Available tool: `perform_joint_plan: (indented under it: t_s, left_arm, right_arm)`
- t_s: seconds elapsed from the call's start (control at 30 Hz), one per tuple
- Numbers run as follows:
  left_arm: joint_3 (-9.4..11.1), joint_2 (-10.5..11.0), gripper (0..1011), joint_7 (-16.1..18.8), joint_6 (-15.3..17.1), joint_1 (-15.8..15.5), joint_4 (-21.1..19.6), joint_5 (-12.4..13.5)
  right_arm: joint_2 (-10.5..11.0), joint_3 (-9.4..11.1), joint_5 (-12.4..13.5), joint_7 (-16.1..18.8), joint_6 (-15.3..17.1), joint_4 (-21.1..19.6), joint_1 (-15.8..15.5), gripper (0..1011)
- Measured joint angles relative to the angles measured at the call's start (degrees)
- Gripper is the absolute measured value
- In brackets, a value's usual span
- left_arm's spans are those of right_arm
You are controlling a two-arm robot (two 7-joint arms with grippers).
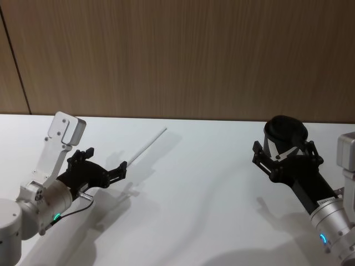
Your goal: Pick up the straw with one hand, pass it to the other hand, and insert it into the cup.
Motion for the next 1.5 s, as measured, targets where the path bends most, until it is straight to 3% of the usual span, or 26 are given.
perform_joint_plan:
  t_s: [0.23,0.63,1.5]
  left_arm:
    - [0.0,-0.4,1003,-0.6,1.8,-1.2,1.6,-0.3]
    - [1.8,-0.2,1003,-2.8,4.4,-4.7,4.8,1.3]
    - [3.0,-2.2,1003,-6.1,4.5,-8.1,10.3,2.4]
  right_arm:
    - [0.0,0.0,0.0,0.0,0.0,0.0,0.0,1001]
    - [0.0,0.0,0.0,0.0,0.0,0.0,0.0,1001]
    - [0.0,0.0,0.0,0.0,0.0,0.0,0.0,1001]
